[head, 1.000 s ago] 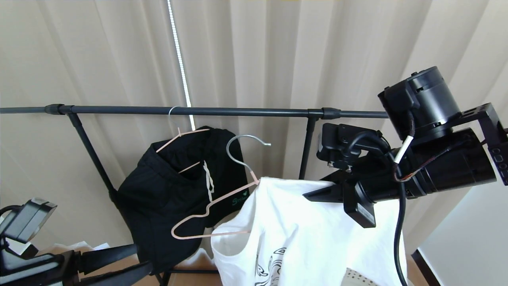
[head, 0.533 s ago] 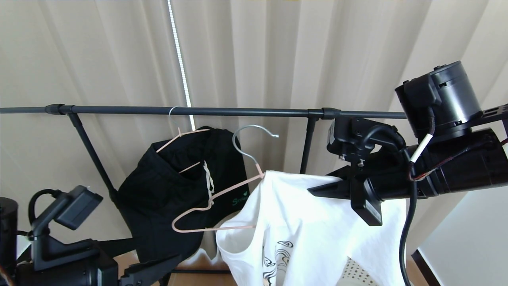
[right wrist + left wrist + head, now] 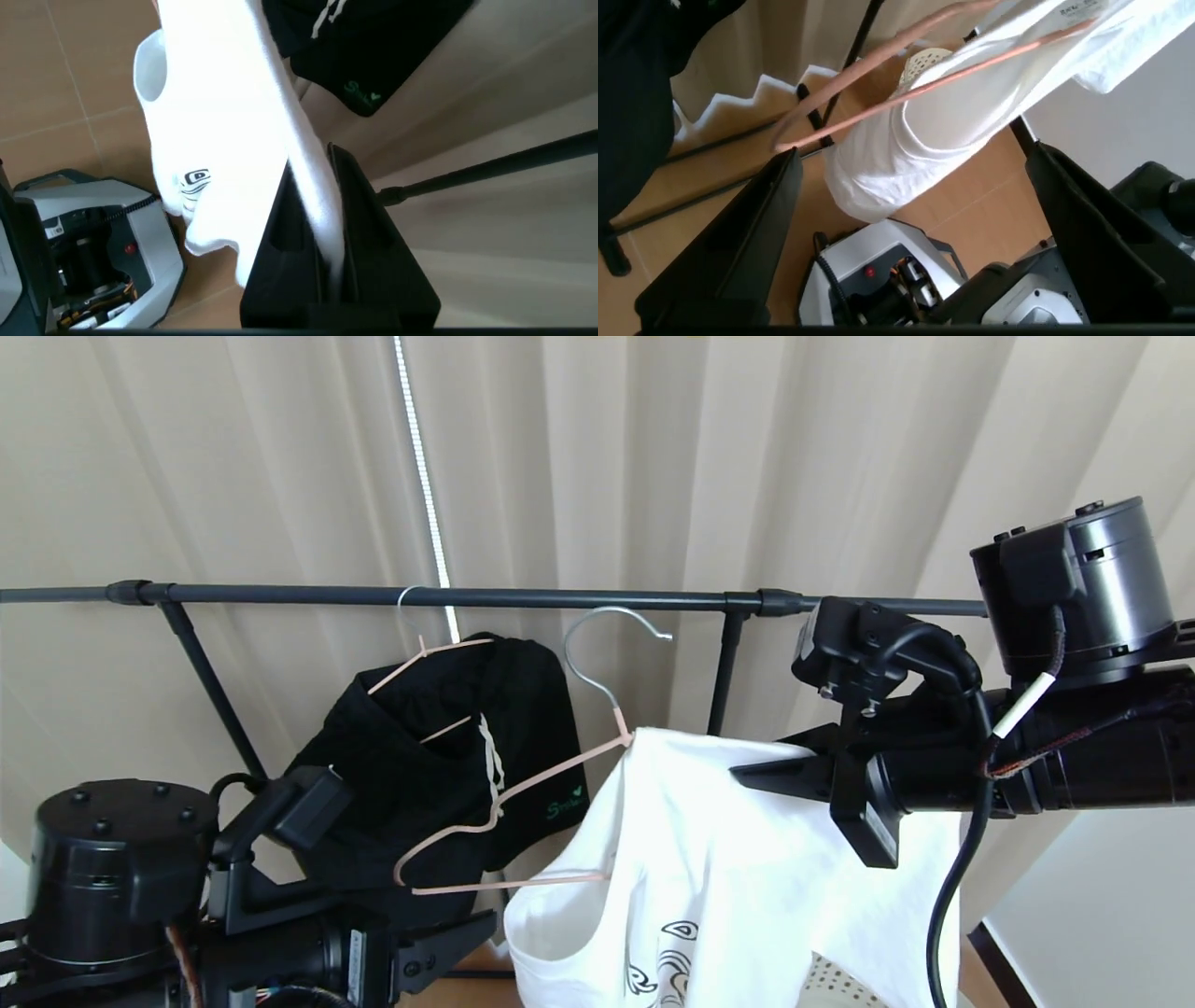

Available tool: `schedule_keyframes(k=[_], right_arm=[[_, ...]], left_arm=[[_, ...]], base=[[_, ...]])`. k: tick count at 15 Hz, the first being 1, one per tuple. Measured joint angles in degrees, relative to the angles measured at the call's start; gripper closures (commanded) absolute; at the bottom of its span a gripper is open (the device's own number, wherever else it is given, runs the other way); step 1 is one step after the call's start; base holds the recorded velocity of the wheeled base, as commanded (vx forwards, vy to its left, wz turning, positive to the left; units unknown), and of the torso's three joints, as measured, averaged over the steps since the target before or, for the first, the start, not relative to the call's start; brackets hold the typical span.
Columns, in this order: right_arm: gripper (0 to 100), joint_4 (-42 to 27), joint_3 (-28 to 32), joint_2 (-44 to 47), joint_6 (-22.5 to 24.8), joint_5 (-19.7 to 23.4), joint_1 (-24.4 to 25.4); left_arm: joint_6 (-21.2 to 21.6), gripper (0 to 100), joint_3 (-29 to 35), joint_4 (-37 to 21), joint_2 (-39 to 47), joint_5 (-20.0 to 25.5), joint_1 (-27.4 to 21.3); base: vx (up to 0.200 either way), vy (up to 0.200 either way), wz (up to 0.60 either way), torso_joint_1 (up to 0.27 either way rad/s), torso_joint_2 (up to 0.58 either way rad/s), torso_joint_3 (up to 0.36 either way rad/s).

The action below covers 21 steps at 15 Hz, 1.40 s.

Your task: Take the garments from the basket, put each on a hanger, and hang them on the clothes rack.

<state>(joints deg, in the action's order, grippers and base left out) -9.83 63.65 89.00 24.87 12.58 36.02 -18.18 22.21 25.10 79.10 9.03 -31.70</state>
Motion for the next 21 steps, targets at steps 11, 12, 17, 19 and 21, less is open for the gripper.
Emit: schedule_keyframes(k=[11, 12, 17, 19, 21], right_arm=[[100, 3.7, -0.2, 0.2, -4.3, -6.6, 0.0], [100, 3.7, -0.2, 0.2, -4.7, -6.6, 0.0], [100, 6.2, -1.0, -0.1, -7.2, -6.6, 0.1], [100, 6.2, -1.4, -0.3, -7.4, -6.6, 0.2], [100, 6.3, -1.4, -0.6, -7.9, -6.5, 0.2]], left_arm=[[-3.3, 0, -2.3, 6.3, 2.5, -3.4, -2.0], [-3.8, 0, -2.4, 6.7, 2.9, -3.7, -1.9], [-8.1, 0, -1.0, 20.0, 12.2, -9.5, -2.5], [-8.8, 0, -0.6, 23.3, 15.9, -12.1, -3.4], [-8.9, 0, -0.5, 26.5, 19.0, -13.7, -4.2]], base=[[0.000, 0.000, 0.00, 0.000, 0.00, 0.000], [0.000, 0.000, 0.00, 0.000, 0.00, 0.000], [0.000, 0.000, 0.00, 0.000, 0.00, 0.000], [0.000, 0.000, 0.00, 0.000, 0.00, 0.000], [0.000, 0.000, 0.00, 0.000, 0.00, 0.000]])
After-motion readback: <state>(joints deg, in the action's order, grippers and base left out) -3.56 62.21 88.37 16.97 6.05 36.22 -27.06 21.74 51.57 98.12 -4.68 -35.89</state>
